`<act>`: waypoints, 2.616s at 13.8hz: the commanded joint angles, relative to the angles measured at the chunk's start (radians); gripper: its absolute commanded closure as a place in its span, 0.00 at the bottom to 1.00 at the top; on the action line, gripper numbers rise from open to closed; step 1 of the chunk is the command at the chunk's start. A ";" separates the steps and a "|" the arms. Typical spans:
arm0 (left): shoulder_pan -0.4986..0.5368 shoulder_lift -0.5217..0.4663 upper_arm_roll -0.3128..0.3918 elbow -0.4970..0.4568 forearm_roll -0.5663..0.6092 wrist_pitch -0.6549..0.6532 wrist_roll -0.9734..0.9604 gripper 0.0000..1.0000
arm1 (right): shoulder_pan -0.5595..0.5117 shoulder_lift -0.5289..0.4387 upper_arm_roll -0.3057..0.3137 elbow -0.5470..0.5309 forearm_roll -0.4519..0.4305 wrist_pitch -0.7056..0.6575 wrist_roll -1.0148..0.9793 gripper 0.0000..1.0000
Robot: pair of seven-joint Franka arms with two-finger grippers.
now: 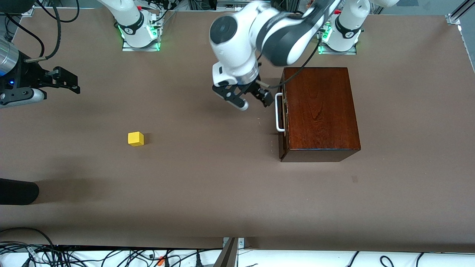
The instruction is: Open drawer, take yellow block, close drawer
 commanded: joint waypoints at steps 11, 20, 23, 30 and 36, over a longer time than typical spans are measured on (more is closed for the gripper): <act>0.481 -0.261 0.056 -0.050 -0.192 -0.137 0.181 0.00 | 0.001 0.013 0.001 0.033 -0.009 -0.026 -0.012 0.00; 0.449 -0.390 0.291 -0.239 -0.276 -0.034 0.222 0.00 | 0.000 0.013 -0.002 0.033 -0.005 -0.026 -0.012 0.00; 0.455 -0.428 0.291 -0.305 -0.276 -0.011 0.252 0.00 | 0.000 0.013 -0.002 0.033 -0.005 -0.026 -0.013 0.00; 0.455 -0.513 0.316 -0.420 -0.279 0.030 0.309 0.00 | 0.000 0.013 -0.002 0.033 -0.006 -0.026 -0.012 0.00; 0.457 -0.510 0.311 -0.408 -0.275 0.024 0.313 0.00 | 0.000 0.013 -0.002 0.033 -0.005 -0.026 -0.012 0.00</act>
